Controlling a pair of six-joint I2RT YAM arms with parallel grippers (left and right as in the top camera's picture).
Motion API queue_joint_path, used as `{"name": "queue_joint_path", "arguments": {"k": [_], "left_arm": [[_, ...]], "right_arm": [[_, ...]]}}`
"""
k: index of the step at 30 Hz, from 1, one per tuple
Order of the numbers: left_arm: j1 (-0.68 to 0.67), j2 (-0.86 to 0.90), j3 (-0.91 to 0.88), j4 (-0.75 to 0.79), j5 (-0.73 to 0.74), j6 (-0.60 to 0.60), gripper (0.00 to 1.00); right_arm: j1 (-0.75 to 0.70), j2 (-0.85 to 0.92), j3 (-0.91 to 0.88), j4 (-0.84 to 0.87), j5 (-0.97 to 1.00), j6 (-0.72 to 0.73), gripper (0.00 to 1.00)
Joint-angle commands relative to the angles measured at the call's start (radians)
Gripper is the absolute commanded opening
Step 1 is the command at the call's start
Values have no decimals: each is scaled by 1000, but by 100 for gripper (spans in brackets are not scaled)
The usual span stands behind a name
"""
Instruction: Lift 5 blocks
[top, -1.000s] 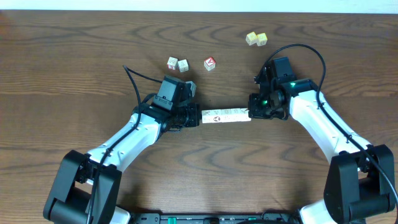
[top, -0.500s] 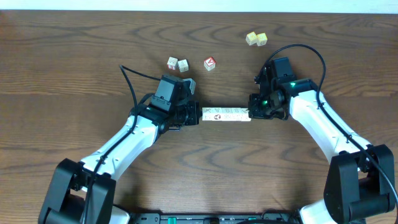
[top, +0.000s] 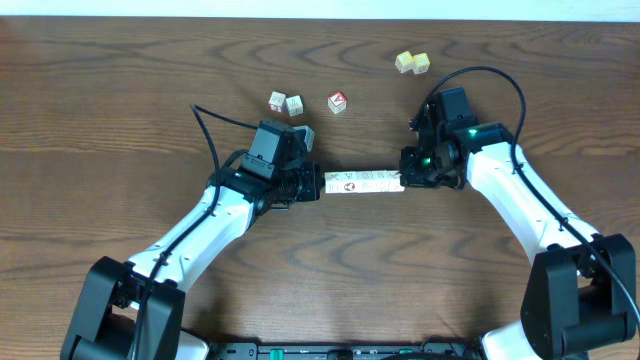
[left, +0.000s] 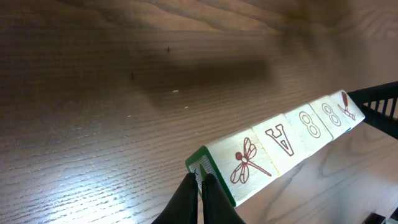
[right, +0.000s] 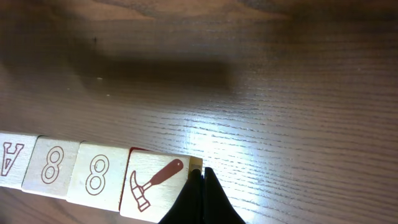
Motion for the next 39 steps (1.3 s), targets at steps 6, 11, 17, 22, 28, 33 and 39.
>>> {"name": "queue_joint_path", "arguments": {"k": [6,11,17,22,28,33,39], "left_arm": [[-22,-21,56,18,94,-6,7],[-22,-21,56,10,94,-6,7],[-22,-21,56,3,94,-6,7],[-22,-21,56,3,94,-6,7],[-22,-21,56,3,94,-6,7],[-22,-21,56,3,94,-6,7],[-22,-21,58,3,94,-6,7]], "right_arm": [[39,-41,33,-14,-167,8,1],[39,-41,33,-10,-168,9,1],[39,-41,34,-7,-168,9,1],[39,-41,34,-6,-168,10,1],[39,-41,34,-3,-168,10,1],[39,-41,34,-3,-168,10,1],[39,-41,34,-3,-168,10,1]]}}
